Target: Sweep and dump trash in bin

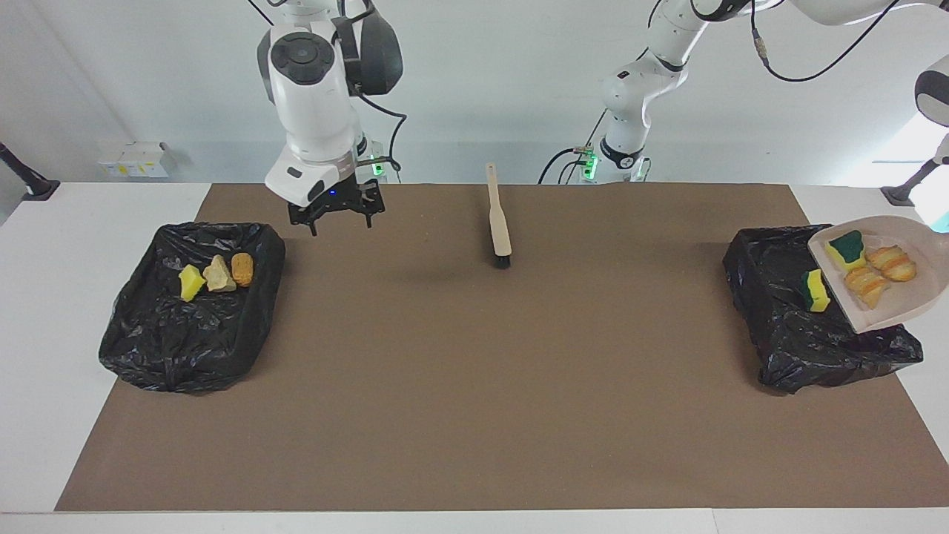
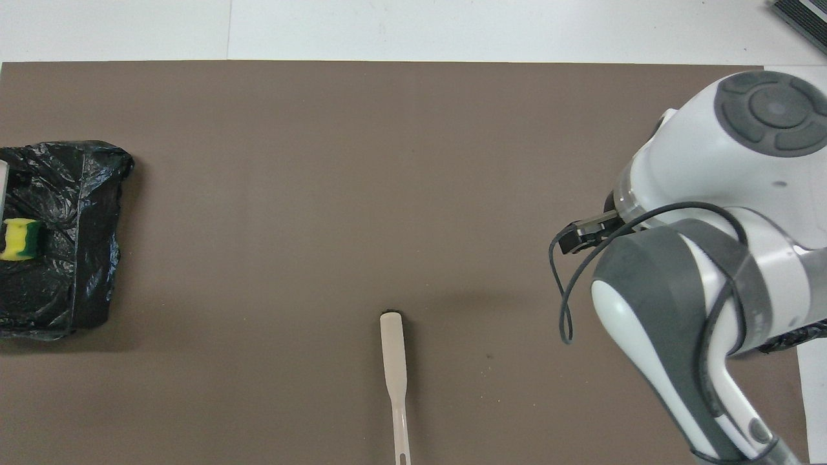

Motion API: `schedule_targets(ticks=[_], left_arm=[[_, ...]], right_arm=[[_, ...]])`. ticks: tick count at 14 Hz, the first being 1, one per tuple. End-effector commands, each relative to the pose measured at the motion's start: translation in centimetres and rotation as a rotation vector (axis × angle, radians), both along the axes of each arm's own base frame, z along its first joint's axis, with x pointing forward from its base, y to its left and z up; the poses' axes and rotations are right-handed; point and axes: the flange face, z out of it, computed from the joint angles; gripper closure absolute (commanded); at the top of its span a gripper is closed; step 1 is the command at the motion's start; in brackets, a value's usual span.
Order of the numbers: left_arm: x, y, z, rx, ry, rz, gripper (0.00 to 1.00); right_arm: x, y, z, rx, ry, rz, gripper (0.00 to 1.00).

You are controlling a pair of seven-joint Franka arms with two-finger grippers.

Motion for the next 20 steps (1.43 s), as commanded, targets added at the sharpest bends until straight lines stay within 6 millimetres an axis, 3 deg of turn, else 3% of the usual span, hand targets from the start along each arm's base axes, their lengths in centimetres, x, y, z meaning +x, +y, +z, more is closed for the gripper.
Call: schedule_targets(ticks=[1, 2, 3, 5, 9, 16, 20], left_arm=[[-1.4, -1.7, 1.0, 0.065, -0.016, 0.032, 1.0], [-1.5, -2.1, 1.3, 0.091, -0.027, 0.046, 1.0], [-1.8, -3.0, 2.0, 0.105, -0.032, 0.041, 1.0], [-3.0, -3.4, 3.3, 0.15, -0.065, 0.077, 1.0], [-2.8, -4.1, 3.9, 0.205, -0.107, 0.106, 1.0], [-2.0, -6.6, 5.6, 0.257, -0.159, 0.072, 1.0], [-1.8, -7.3, 5.4, 0.204, -0.155, 0.051, 1.0]], right_arm=[[1.4, -5.0, 2.5, 0.008, -0.045, -0.061, 0.0], [1.7, -7.9, 2.7, 0.015, -0.054, -0.109, 0.0], [1.8, -9.3, 2.9, 0.014, -0.061, -0.135, 0.0], [2.0, -10.8, 3.5, 0.01, -0.08, -0.175, 0.0], [1.6, -14.5, 4.8, 0.024, -0.13, -0.235, 0.0], [-0.8, -14.6, 7.2, 0.092, -0.082, -0.271, 0.0], [-1.7, -15.1, 8.3, 0.089, -0.098, -0.29, 0.0]])
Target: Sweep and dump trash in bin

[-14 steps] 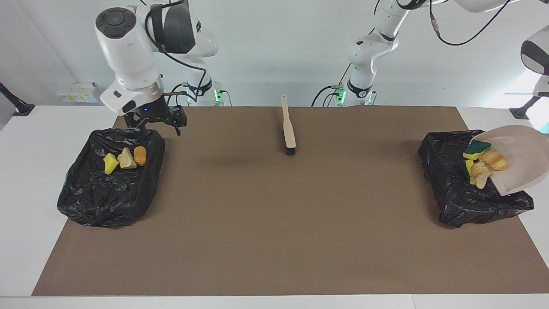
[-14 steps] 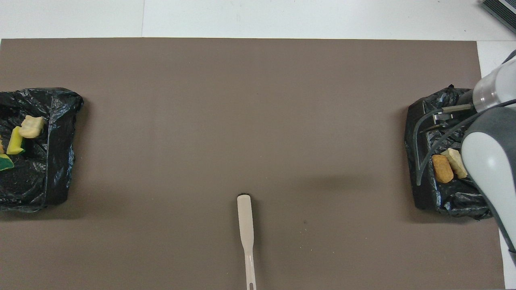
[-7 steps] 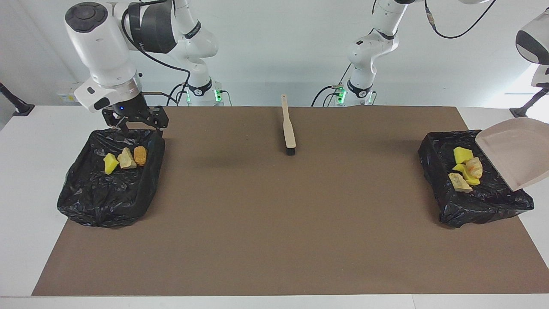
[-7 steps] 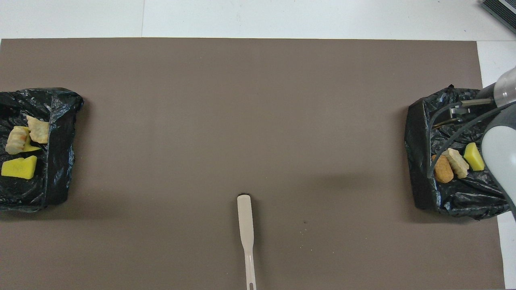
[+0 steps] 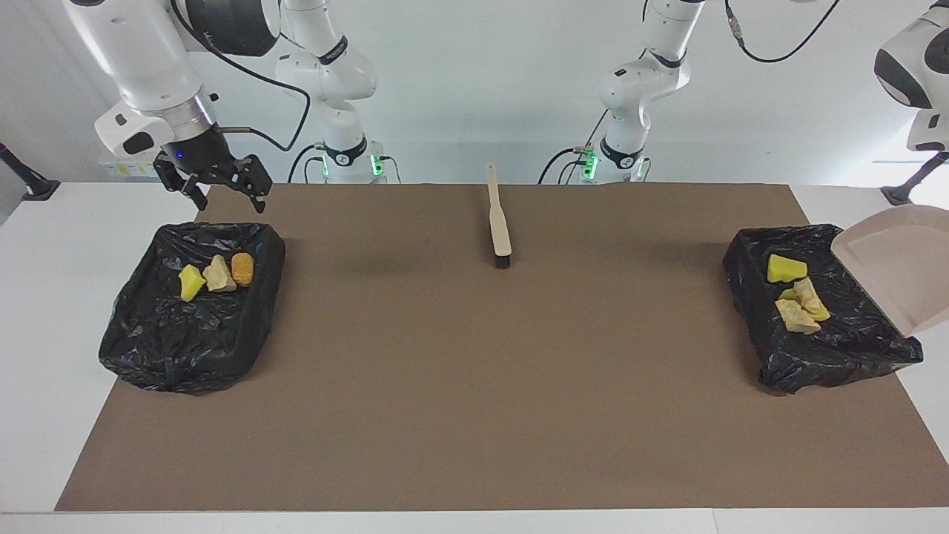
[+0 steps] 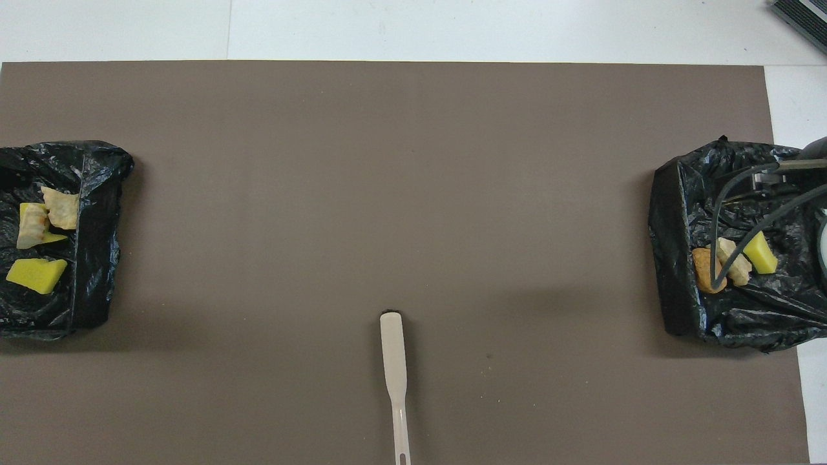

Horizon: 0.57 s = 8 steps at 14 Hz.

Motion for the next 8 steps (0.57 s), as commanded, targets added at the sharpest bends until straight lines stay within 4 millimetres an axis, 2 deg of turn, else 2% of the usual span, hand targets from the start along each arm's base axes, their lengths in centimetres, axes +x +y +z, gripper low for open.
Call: schedule_targets(ticks=[1, 2, 4, 7, 8], left_arm=[[-0.3, -0.5, 0.3, -0.029, -0.016, -0.01, 1.0], [-0.3, -0.5, 0.1, -0.061, -0.019, -0.008, 1.0], [-0.8, -0.4, -1.5, -0.247, -0.019, 0.003, 1.0], [-0.1, -2.4, -2.1, -0.334, -0.01, -0.046, 1.0], [0.3, -4.3, -2.5, -0.371, -0.013, -0.06, 1.0]], right_arm=[[-0.5, 0.1, 0.4, 0.001, -0.003, -0.004, 0.0], [-0.5, 0.2, 0.4, 0.004, -0.003, -0.003, 0.0], [-0.5, 0.2, 0.4, 0.007, -0.005, -0.003, 0.0], [-0.3, 0.4, 0.2, 0.009, 0.006, 0.0, 0.0], [-0.3, 0.6, 0.3, 0.018, 0.004, 0.0, 0.0]])
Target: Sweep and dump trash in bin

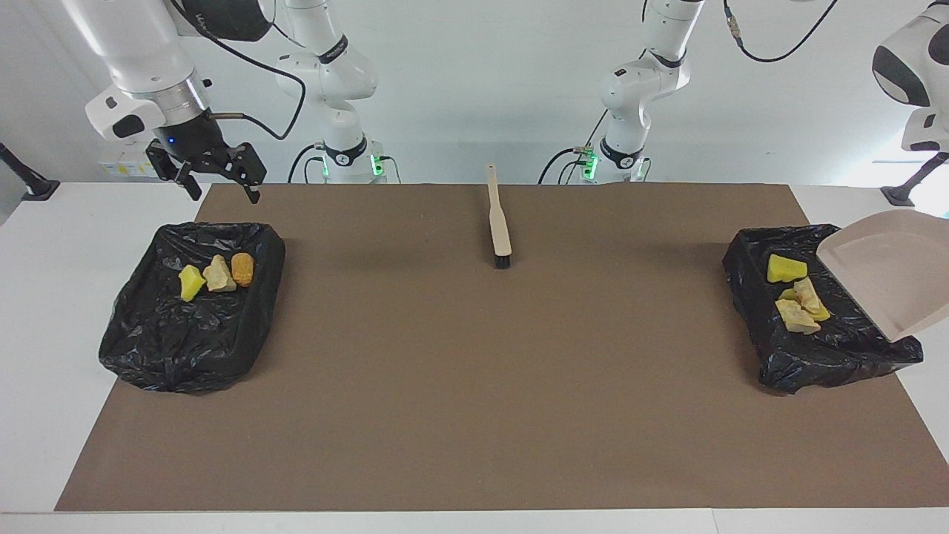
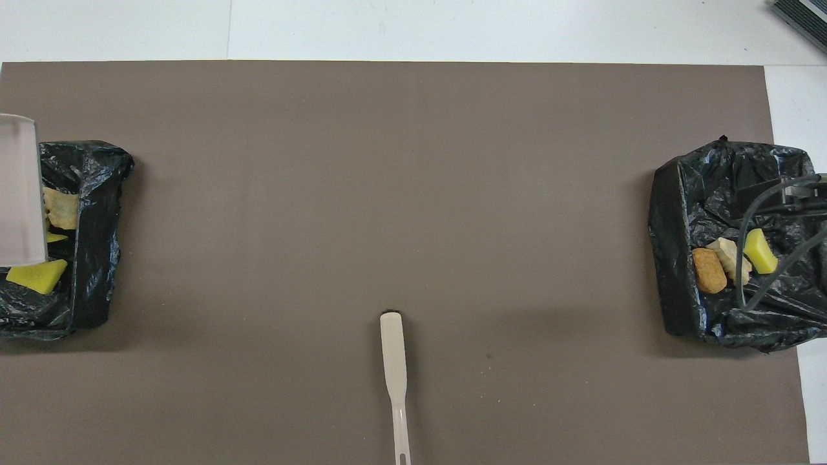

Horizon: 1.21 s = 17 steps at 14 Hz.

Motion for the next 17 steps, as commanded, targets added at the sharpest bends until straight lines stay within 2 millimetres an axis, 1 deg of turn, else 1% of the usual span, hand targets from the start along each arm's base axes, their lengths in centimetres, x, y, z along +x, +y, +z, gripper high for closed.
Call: schedule_targets(ticks=[1, 2, 3, 4, 5, 6, 7, 10, 12, 13, 14, 15, 17], left_arm=[[0.2, -3.7, -1.0, -0.091, -0.003, -0.031, 1.0], [0.3, -4.8, -2.0, -0.123, -0.001, -0.016, 1.0], [0.1, -7.0, -3.2, -0.151, 0.01, 0.009, 1.0], [-0.7, -8.5, -4.1, -0.189, 0.0, 0.075, 1.0], [-1.2, -11.1, -4.5, -0.213, -0.018, 0.111, 1.0], [-1.6, -12.9, -5.4, -0.223, -0.02, 0.14, 1.0], [-2.2, -14.1, -6.3, -0.25, -0.033, 0.199, 1.0], [-2.4, -20.4, -7.8, -0.294, -0.073, 0.353, 1.0], [-2.9, -23.9, -8.5, -0.313, -0.1, 0.481, 1.0], [-3.1, -26.3, -9.0, -0.345, -0.103, 0.528, 1.0], [-3.3, -27.8, -9.8, -0.38, -0.11, 0.602, 1.0], [-3.5, -30.0, -10.1, -0.404, -0.122, 0.644, 1.0], [-3.9, -33.3, -10.7, -0.453, -0.14, 0.725, 1.0]], right_arm=[[-0.1, 0.4, -0.1, 0.018, 0.014, -0.007, 0.0], [-0.3, 0.7, 0.0, 0.017, 0.022, -0.021, 0.0], [-0.5, 0.9, 0.0, 0.019, 0.035, -0.041, 0.0], [-0.6, 1.0, 0.2, 0.02, 0.025, -0.055, 0.0], [-0.6, 1.0, 0.1, 0.018, 0.029, -0.054, 0.0], [-0.6, 1.0, 0.1, 0.018, 0.028, -0.051, 0.0], [-0.6, 1.0, 0.1, 0.018, 0.026, -0.051, 0.0], [-0.6, 1.0, 0.1, 0.018, 0.026, -0.049, 0.0], [-0.6, 1.0, 0.1, 0.018, 0.026, -0.049, 0.0], [-0.6, 1.0, 0.1, 0.018, 0.026, -0.049, 0.0], [-0.6, 1.0, 0.1, 0.018, 0.026, -0.049, 0.0], [-0.6, 1.0, 0.1, 0.018, 0.026, -0.049, 0.0], [-0.6, 1.0, 0.1, 0.018, 0.026, -0.049, 0.0]])
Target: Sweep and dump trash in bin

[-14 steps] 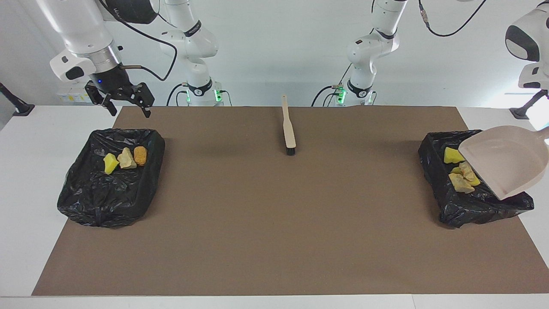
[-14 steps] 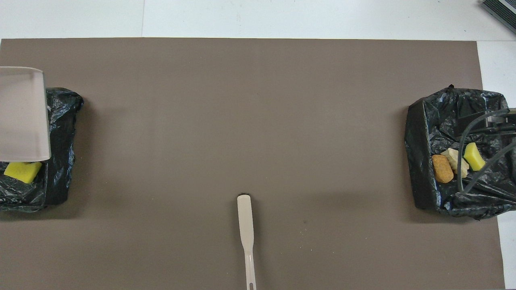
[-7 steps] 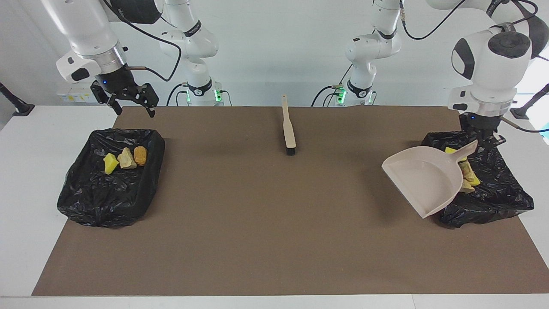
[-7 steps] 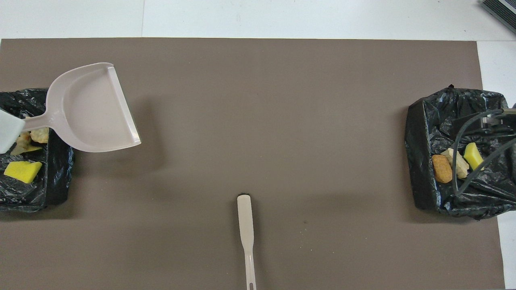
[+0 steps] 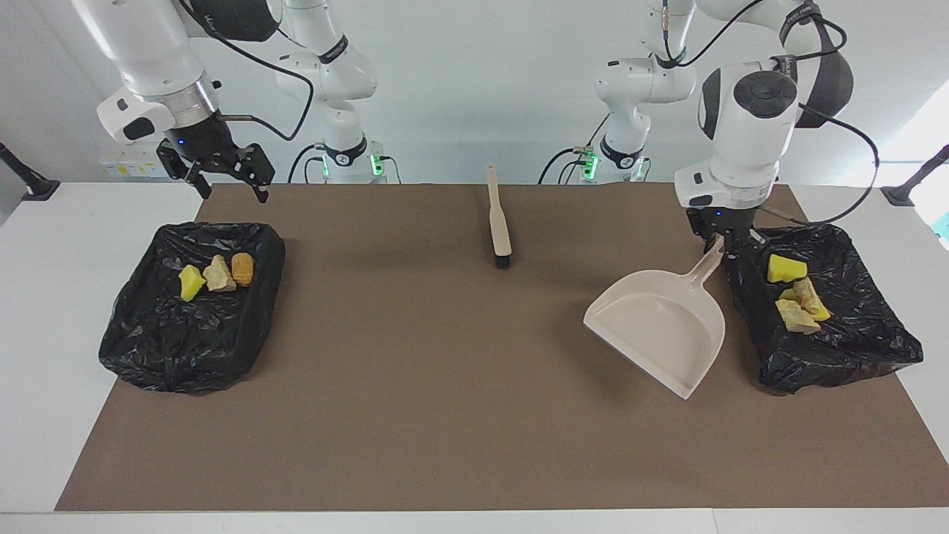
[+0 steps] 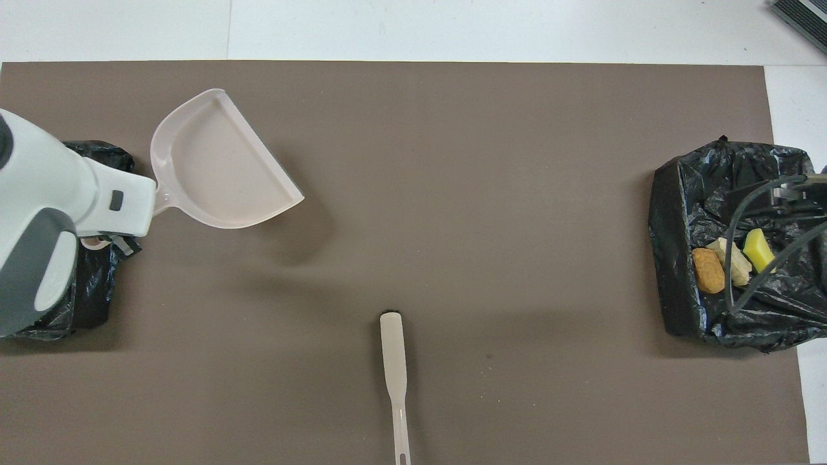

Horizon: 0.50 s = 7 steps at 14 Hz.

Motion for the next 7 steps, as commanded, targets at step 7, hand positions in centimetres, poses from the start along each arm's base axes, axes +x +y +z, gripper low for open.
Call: schedule_targets(ticks=[7], left_arm=[[-0.7, -11.5, -5.1, -0.22, 0.035, 0.493, 1.0]], right_arm=[[-0.4, 0.2, 0.3, 0.015, 0.005, -0.018, 0.0]])
